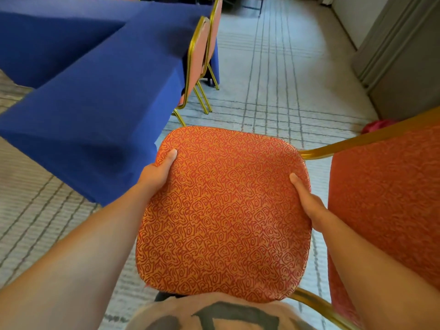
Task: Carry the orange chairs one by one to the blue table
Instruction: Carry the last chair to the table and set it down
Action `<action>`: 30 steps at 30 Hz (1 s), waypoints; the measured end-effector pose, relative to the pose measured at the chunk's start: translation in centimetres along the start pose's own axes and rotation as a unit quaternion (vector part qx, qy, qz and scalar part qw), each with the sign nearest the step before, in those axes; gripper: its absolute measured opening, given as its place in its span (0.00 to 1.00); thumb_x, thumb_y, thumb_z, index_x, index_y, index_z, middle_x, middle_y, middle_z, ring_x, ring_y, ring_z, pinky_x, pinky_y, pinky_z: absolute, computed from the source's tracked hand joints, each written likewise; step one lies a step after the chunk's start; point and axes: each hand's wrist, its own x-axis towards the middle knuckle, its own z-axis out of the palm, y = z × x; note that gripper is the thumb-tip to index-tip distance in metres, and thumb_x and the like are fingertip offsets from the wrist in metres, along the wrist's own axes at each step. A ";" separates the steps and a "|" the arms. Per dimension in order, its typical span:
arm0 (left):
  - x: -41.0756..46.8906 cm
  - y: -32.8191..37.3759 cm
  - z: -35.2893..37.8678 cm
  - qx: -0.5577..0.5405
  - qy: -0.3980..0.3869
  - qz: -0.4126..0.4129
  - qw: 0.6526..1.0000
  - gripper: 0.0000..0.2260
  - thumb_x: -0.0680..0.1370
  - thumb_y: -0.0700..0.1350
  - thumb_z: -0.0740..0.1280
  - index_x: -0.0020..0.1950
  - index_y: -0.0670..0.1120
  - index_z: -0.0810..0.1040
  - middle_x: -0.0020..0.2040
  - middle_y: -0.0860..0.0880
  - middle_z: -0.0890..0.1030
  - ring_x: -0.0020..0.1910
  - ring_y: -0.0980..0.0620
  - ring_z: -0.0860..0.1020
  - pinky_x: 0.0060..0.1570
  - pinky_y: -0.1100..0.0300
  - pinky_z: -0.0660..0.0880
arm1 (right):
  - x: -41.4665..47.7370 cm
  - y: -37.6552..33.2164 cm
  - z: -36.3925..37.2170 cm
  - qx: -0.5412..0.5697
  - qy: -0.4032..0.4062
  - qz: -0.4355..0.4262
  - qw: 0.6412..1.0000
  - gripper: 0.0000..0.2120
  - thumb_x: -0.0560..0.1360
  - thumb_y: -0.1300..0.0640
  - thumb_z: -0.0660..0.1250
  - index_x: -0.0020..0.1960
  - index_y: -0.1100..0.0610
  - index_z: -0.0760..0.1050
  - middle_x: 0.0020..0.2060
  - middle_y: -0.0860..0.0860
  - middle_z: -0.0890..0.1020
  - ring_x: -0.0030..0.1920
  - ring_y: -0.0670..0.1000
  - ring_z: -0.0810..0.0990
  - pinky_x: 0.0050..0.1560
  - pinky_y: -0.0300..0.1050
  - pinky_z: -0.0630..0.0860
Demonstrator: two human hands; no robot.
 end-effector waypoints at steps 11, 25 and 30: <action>22.7 8.7 3.3 0.043 -0.034 -0.017 0.998 0.41 0.73 0.71 0.58 0.71 0.39 0.71 0.70 0.37 0.72 0.68 0.38 0.71 0.69 0.49 0.66 | 16.3 -12.3 6.5 0.005 0.033 0.046 0.998 0.46 0.63 0.23 0.65 0.67 0.57 0.75 0.57 0.57 0.81 0.56 0.59 0.79 0.61 0.53 0.75; 48.2 14.7 8.6 0.092 -0.073 -0.084 0.990 0.39 0.74 0.70 0.58 0.69 0.37 0.72 0.67 0.37 0.74 0.64 0.38 0.74 0.58 0.54 0.68 | 35.2 -23.0 14.5 -0.008 0.085 0.136 0.987 0.52 0.53 0.18 0.65 0.62 0.56 0.77 0.55 0.56 0.82 0.53 0.58 0.81 0.61 0.56 0.76; 55.1 12.3 11.8 0.092 -0.075 -0.116 0.986 0.38 0.74 0.70 0.58 0.67 0.39 0.74 0.64 0.38 0.76 0.61 0.39 0.75 0.52 0.54 0.67 | 42.9 -21.9 17.1 -0.017 0.075 0.159 0.984 0.48 0.57 0.20 0.65 0.61 0.56 0.78 0.53 0.55 0.83 0.52 0.57 0.81 0.61 0.54 0.76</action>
